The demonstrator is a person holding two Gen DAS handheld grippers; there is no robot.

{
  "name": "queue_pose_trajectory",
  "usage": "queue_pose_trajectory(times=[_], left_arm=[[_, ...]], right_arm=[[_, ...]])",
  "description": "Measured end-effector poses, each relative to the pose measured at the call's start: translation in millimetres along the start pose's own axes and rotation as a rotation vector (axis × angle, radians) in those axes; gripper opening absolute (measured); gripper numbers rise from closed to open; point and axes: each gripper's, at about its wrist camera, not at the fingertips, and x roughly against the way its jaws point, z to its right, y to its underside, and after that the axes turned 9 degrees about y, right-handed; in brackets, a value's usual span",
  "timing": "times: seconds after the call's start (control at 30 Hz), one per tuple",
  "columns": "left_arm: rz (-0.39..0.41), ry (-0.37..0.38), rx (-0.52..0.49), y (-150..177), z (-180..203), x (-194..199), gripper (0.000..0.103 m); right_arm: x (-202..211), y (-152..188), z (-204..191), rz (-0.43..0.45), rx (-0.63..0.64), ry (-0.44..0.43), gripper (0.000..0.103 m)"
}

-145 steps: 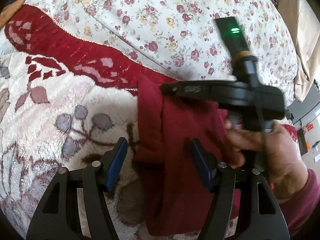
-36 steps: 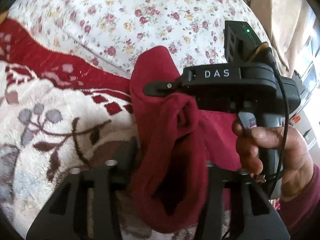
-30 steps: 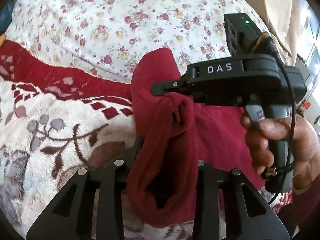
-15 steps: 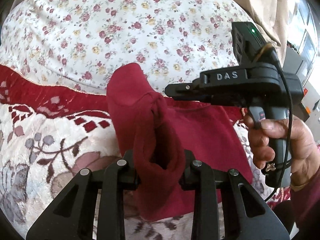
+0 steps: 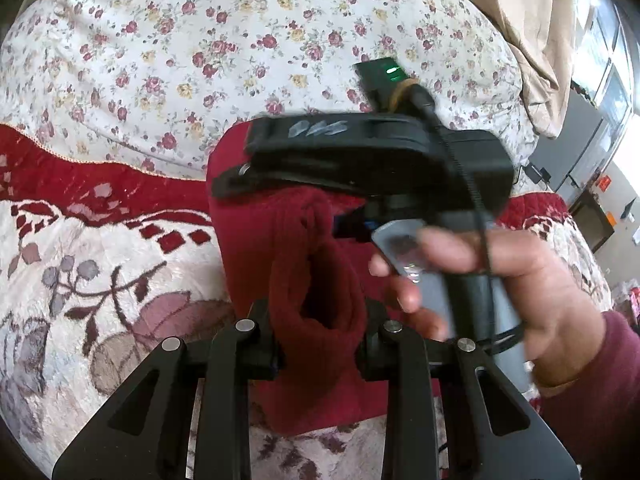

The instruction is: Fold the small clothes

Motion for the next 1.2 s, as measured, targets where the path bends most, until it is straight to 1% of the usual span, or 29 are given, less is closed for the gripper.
queue_pose_trajectory(times=[0.03,0.07,0.1,0.13,0.17,0.23,0.33,0.4,0.53,0.63,0.67,0.77,0.93,1.0,1.07,1.13,1.17,1.2], left_arm=[[-0.01,-0.002,0.004,1,-1,-1,0.025],[-0.021,0.005,0.012,2,-2,-2,0.025],[-0.024,0.013,0.017,2,-2,-2,0.025],[-0.027,0.03,0.021,1,0,0,0.025],[-0.026,0.049,0.021,-1,4,2,0.025],[-0.021,0.081,0.005,-5,18,5,0.025],[-0.012,0.125,-0.045,-11,51,5,0.025],[-0.02,0.154,-0.072,-12,72,-1,0.025],[-0.051,0.2,-0.127,-10,114,-23,0.025],[-0.082,0.218,-0.139,-5,132,-43,0.025],[-0.098,0.222,-0.142,-1,139,-52,0.025],[-0.136,0.216,-0.149,7,150,-75,0.025],[-0.196,0.209,-0.128,19,156,-109,0.025],[-0.22,0.212,-0.123,23,154,-114,0.025],[-0.249,0.215,-0.129,24,153,-112,0.025],[-0.287,0.257,-0.139,24,148,-96,0.026],[-0.292,0.279,-0.154,24,144,-81,0.028],[-0.285,0.284,-0.167,25,141,-71,0.034]], right_arm=[[-8,0,1,-0.016,-0.014,-0.031,0.068],[-13,1,2,-0.016,-0.021,-0.039,0.044],[-15,2,1,-0.003,-0.01,-0.004,0.04],[-13,3,-2,0.018,0.016,0.009,0.033],[-7,6,-4,0.037,0.043,0.019,0.03],[12,8,-4,0.077,0.089,0.031,0.028],[49,8,7,0.127,0.106,0.035,0.027],[73,10,18,0.153,0.109,0.051,0.026],[117,20,53,0.192,0.091,0.099,0.025],[134,30,85,0.203,0.052,0.131,0.025],[137,33,94,0.205,0.038,0.136,0.023],[140,38,122,0.205,0.0,0.16,0.022],[126,42,155,0.187,-0.04,0.197,0.022],[117,44,164,0.177,-0.045,0.227,0.022],[111,46,171,0.174,-0.06,0.224,0.022],[114,48,179,0.178,-0.104,0.188,0.023],[119,50,182,0.181,-0.126,0.18,0.028],[127,54,182,0.188,-0.141,0.2,0.03]])
